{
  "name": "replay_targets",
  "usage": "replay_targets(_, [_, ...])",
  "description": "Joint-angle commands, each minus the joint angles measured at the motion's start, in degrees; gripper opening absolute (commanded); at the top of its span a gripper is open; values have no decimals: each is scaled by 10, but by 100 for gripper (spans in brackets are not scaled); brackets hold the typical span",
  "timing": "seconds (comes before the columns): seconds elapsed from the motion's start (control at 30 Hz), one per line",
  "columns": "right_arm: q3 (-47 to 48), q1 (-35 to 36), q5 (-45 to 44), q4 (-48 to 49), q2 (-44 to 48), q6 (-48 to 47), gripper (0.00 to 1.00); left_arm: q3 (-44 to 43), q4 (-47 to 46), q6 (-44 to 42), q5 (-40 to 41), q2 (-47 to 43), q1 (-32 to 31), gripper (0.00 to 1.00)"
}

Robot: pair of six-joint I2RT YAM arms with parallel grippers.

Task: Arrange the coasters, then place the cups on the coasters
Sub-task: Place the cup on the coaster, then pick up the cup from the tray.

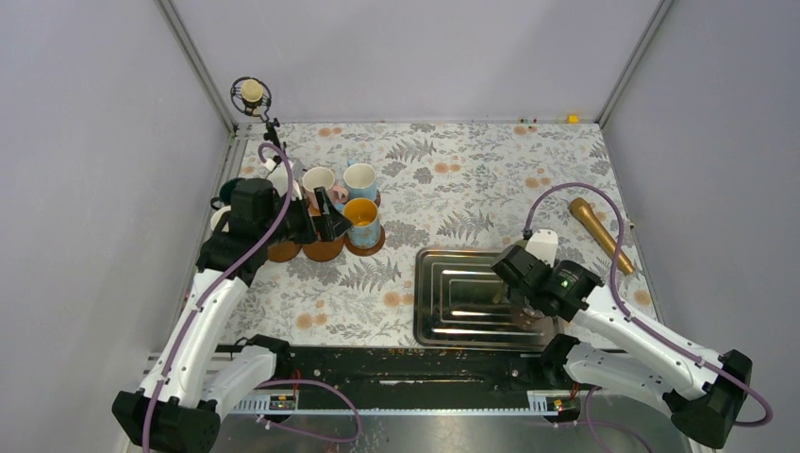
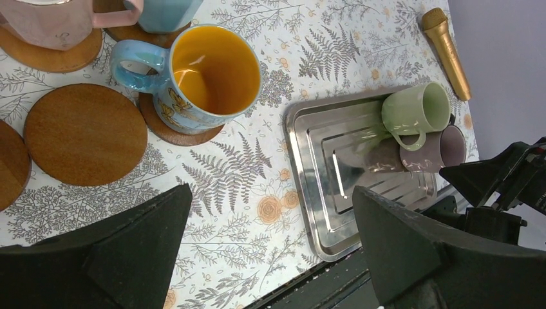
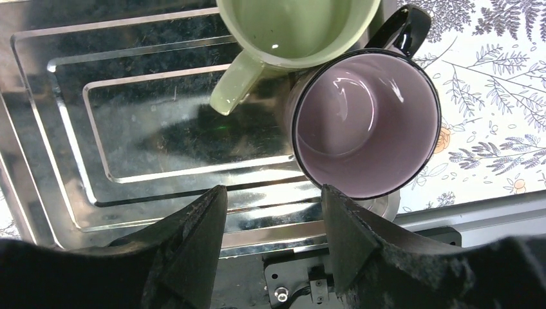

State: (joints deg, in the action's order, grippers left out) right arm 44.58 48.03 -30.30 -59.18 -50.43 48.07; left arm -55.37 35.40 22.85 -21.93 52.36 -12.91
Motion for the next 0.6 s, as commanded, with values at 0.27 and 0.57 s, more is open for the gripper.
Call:
replay_targets(0.27, [-30,-31,13,33,-2,-24,63,5,-27,-11,33,-10,-2,99])
replay_targets(0.57, [-55,-41,18,79,-30,-48,57,6,-27,-11,32,-3,-2,99])
